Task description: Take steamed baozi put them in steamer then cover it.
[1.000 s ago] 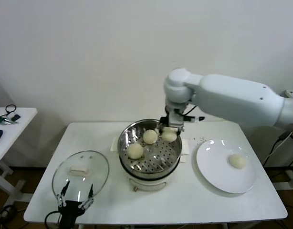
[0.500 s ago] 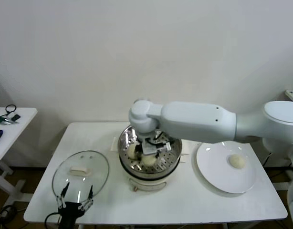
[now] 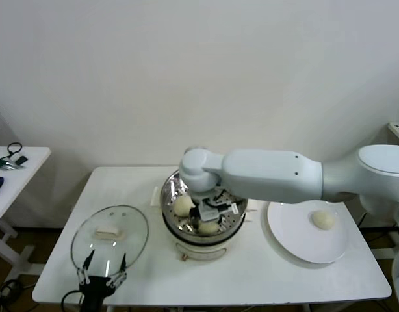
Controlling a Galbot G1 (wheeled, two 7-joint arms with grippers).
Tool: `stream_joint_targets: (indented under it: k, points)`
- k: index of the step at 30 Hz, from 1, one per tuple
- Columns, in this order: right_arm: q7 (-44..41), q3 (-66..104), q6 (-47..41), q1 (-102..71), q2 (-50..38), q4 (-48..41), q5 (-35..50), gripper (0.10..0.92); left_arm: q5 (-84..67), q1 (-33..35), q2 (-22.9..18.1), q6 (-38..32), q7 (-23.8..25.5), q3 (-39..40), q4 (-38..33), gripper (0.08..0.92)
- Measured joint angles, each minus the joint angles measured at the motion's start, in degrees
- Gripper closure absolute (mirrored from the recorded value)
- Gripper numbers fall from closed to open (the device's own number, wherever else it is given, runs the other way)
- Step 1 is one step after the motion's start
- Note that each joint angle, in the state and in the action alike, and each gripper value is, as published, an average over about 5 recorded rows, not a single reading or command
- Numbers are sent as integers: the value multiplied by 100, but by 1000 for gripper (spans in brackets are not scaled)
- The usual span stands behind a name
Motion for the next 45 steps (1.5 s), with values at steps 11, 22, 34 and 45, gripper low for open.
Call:
stream_joint_targets:
  k: [11,22,34,45]
  points:
    - [13,175,125,27,-118,-46,-76,203,-1,-17,-6,24,-11,4,8,177]
    - [352,222,-106,599,-663,-259,412,203,1,-10,13,22,-11,-3,0,177]
    - [1523,-952,-1885,1732,-1839,-592,2238,203,-2,64,0,19,5,-19,-40,177]
    - [1500,-874,-3092,1172,-3206,-1013,2818,203,-30,43,-38,78,5,2,-168,177]
